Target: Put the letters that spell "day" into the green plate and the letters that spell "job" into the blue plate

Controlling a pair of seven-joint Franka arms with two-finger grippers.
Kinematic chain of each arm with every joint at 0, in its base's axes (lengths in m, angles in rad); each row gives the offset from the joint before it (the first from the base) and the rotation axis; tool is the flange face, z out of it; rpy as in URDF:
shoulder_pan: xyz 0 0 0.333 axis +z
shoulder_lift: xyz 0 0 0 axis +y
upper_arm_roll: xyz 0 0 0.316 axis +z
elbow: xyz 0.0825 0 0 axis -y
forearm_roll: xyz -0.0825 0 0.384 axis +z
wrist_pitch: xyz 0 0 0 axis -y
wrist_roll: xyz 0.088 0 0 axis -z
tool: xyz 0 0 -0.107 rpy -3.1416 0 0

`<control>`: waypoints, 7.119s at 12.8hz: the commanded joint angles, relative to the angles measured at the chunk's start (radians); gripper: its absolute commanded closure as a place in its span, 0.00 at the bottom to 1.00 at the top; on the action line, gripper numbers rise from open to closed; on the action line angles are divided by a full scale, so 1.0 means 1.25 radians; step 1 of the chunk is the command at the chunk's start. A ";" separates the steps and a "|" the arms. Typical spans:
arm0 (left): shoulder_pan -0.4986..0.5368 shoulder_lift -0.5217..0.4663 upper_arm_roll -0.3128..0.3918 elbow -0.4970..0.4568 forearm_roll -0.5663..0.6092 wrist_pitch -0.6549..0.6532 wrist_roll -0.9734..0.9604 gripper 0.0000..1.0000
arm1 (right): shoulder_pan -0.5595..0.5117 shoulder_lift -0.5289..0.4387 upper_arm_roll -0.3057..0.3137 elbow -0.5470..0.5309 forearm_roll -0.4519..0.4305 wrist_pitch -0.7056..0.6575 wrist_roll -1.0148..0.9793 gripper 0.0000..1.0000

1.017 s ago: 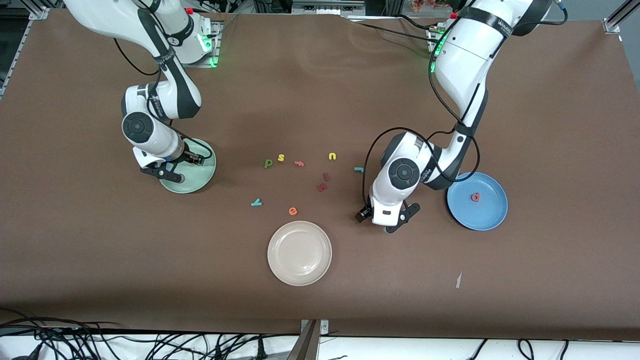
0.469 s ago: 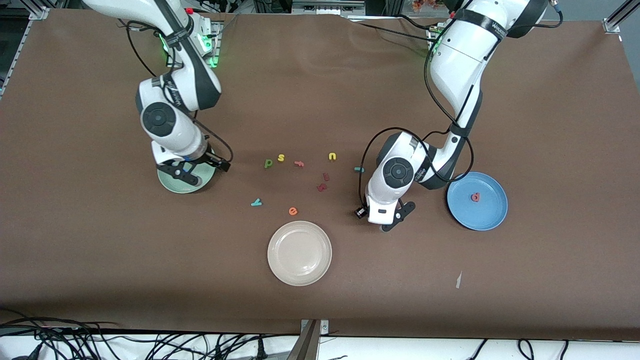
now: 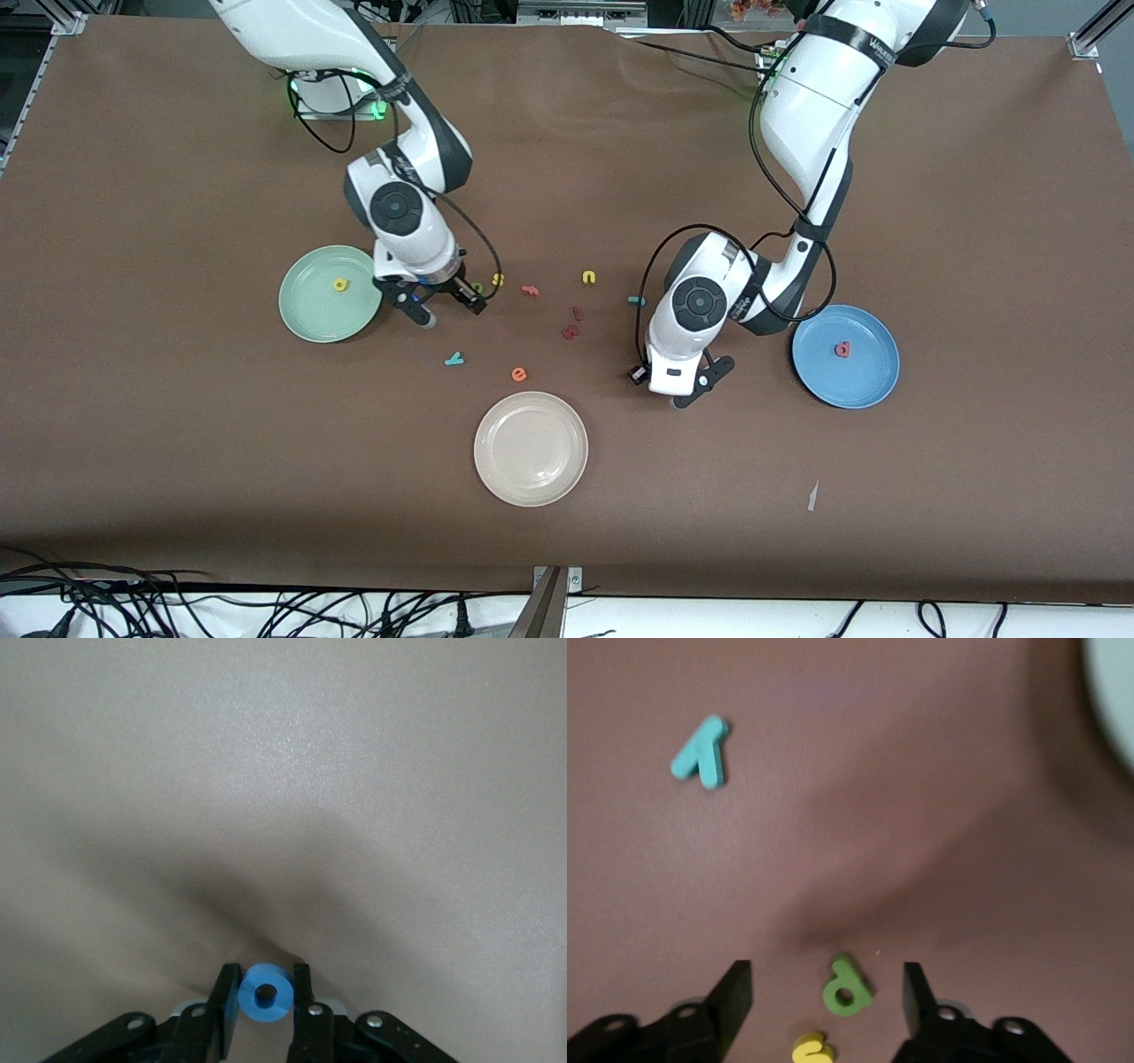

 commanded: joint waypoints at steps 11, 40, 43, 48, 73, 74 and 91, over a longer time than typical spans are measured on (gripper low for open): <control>0.225 -0.157 0.006 -0.044 0.014 -0.302 0.714 0.96 | 0.029 0.055 -0.003 0.016 -0.003 0.022 0.025 0.86; 0.006 -0.183 -0.072 -0.269 -0.015 0.066 -0.429 0.00 | 0.058 0.065 -0.254 0.283 0.240 -0.291 -0.352 0.00; -0.014 -0.231 -0.074 -0.363 0.057 0.142 -0.567 0.00 | 0.093 0.109 -0.256 0.296 0.238 -0.254 -0.211 0.01; -0.036 -0.228 -0.075 -0.403 0.190 0.194 -0.775 0.11 | 0.101 0.171 -0.256 0.296 0.230 -0.158 -0.132 0.07; 0.153 -0.244 -0.166 -0.354 0.171 0.056 -0.330 1.00 | 0.138 0.186 -0.262 0.323 0.229 -0.157 -0.094 0.91; 0.224 -0.249 -0.205 -0.350 0.170 0.025 -0.226 1.00 | 0.131 0.159 -0.276 0.323 0.231 -0.209 -0.160 0.91; 0.622 -0.236 -0.258 -0.215 0.204 -0.191 0.904 0.00 | 0.133 -0.076 -0.549 -0.120 0.233 -0.180 -0.855 0.00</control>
